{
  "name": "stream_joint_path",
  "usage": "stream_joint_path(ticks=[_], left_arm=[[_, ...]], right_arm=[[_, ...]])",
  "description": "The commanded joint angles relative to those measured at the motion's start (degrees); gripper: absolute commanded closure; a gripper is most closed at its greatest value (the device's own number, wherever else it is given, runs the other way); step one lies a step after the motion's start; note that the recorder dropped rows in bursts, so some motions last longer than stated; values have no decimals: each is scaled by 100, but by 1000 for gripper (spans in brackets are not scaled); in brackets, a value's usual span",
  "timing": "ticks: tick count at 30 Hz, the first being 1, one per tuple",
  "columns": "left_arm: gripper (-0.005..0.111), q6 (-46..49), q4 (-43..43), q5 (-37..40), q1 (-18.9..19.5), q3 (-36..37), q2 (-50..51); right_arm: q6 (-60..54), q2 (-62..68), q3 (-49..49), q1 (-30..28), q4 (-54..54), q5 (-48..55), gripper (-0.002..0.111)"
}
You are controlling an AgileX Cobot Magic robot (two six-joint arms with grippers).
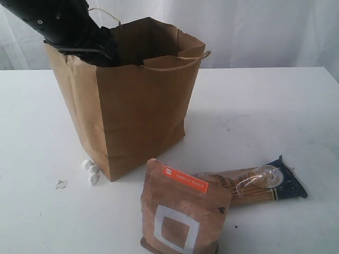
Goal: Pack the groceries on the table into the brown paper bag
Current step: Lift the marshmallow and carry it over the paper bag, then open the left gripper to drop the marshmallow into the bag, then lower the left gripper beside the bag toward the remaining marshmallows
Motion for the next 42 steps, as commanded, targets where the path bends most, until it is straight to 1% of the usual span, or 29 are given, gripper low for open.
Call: stream_joint_path(ticks=[1,4,11,16,19,25,31,37,42], left_arm=[[39,13,-71,-111,16,-50,-227],[39,13,-86,-305,16,-50,-371],[39,13,-134,-329,16,-50,-515],[44,15,-165,-363,16,-50,-699],[44,15,-216,-363,16,-50,-834],[48,15,-243,-363,16,-50,-1211],[48,15,-243,-293,16,-50,-1699],[48,15,-243,-265,16,318,-2318],[48,5,-243,-150,16,1025,-2908]], right_arm=[[-22,-31,26,-18,9,-80,94],[-22,-31,26,-18,9,-80,94],[-22,-31,26,-18,9,-80,94],[-22,-31,26,-18,9,-80,94],[-22,-31,26,-18,9,-80,94],[-22,-31,26,-18,9,-80,94],[-22,-31,26,-18,9,-80,94],[-22,-31,26,-18,9,-80,94],[-22,-31,26,-18,9,-80,94]])
